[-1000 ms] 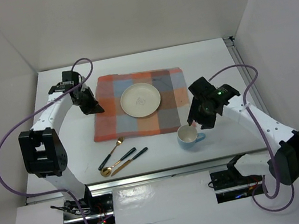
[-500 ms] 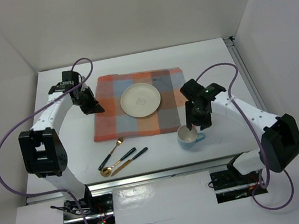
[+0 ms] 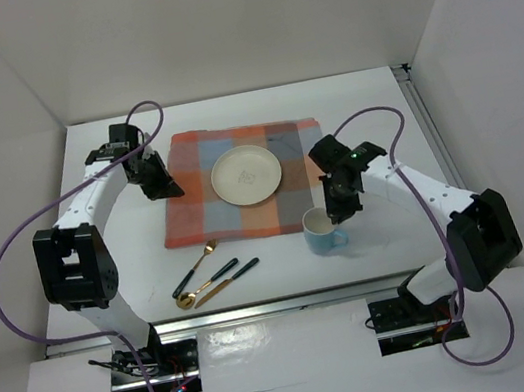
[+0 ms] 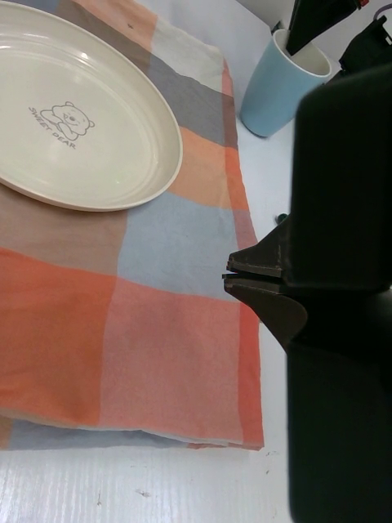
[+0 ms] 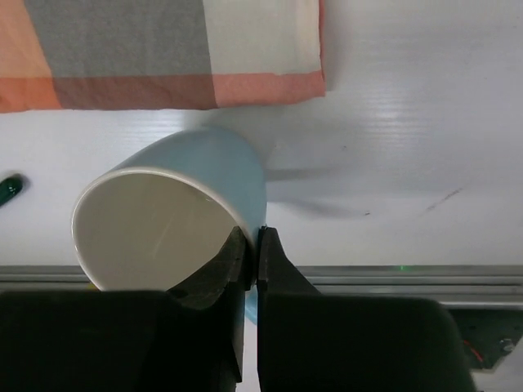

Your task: Set the dinner table for one person

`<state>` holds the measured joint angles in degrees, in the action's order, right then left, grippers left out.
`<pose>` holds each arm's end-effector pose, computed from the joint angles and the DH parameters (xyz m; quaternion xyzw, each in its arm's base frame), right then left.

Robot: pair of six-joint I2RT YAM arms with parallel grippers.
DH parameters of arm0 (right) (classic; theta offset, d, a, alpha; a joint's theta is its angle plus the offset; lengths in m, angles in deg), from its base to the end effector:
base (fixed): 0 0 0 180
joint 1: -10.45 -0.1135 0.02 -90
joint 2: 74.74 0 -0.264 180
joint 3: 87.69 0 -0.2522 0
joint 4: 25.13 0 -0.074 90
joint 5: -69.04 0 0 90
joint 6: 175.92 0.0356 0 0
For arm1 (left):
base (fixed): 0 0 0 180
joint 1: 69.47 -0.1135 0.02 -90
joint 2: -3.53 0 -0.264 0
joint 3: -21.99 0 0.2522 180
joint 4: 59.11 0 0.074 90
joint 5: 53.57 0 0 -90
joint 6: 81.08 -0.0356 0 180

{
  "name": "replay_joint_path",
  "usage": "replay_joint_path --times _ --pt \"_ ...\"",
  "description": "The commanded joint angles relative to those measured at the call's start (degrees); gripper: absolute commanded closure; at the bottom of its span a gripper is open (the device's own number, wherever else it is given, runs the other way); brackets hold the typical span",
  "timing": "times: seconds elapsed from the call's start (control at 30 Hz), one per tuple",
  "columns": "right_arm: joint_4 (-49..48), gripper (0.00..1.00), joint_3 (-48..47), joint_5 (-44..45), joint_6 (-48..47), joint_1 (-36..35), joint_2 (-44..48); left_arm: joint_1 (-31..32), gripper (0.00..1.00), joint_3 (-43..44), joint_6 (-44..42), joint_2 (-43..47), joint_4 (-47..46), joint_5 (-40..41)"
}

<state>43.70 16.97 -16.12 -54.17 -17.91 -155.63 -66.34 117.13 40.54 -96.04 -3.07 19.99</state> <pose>0.2291 0.1202 0.2443 0.0350 0.9892 0.0318 0.1385 0.3675 -0.0302 0.2602 -0.2002 0.9366 -0.2073 0.1994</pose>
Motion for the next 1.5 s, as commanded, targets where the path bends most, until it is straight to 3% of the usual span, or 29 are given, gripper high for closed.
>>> replay_joint_path --times 0.0,0.17,0.3,0.5,0.77,0.93,1.13,1.23,1.27,1.3,1.33,1.4,1.43,1.47 --pt "1.8 1.00 -6.1 1.7 -1.2 -0.3 0.6 0.3 1.00 1.1 -0.5 0.3 -0.6 -1.0" --pt "6.1 1.00 -17.5 3.9 -1.7 -0.3 2.1 0.3 1.00 1.7 -0.5 -0.3 -0.6 -1.0" --pt "6.5 1.00 -26.6 6.6 -1.7 2.9 -3.0 0.3 1.00 1.7 -0.5 -0.8 -0.6 -1.0" --pt "1.4 1.00 -43.3 4.4 -3.1 10.1 -19.1 0.3 1.00 0.6 -0.5 -0.2 -0.6 -1.0" --pt "1.0 1.00 -66.8 3.7 -3.6 13.2 -41.8 0.8 1.00 -1.3 -2.1 1.7 0.5 2.4" --pt "0.5 1.00 -71.8 2.2 -3.6 14.4 -48.3 0.8 1.00 -3.0 -2.1 2.2 0.0 1.7" --pt "-2.8 1.00 -68.6 2.2 -3.6 14.9 -50.7 0.8 1.00 -5.3 -3.1 3.4 -0.5 2.2" --pt "-2.8 1.00 -68.6 1.7 -3.6 14.9 -52.0 1.3 0.93 -5.8 -4.3 4.6 -0.5 2.2" --pt "-2.8 0.98 -68.6 1.7 -3.6 14.9 -52.0 2.0 0.88 -6.3 -4.3 4.6 0.0 2.7" --pt "-2.8 0.92 -68.6 1.1 -3.6 14.9 -52.0 2.0 0.76 -6.3 -4.9 4.6 0.0 3.3" --pt "-3.3 0.77 -68.1 0.5 -3.6 14.9 -52.0 2.0 0.70 -6.3 -4.9 5.2 0.6 3.3" --pt "-3.8 0.59 -68.1 -0.1 -3.6 14.9 -51.4 3.1 0.59 -6.3 -4.9 5.2 1.1 4.3" --pt "-3.8 0.38 -68.1 -0.1 -3.6 14.9 -50.9 3.1 0.55 -6.3 -5.5 5.8 1.1 5.1" --pt "-4.4 0.31 -68.6 -0.6 -3.6 14.9 -50.9 3.6 0.54 -6.3 -5.5 6.3 1.8 5.1"
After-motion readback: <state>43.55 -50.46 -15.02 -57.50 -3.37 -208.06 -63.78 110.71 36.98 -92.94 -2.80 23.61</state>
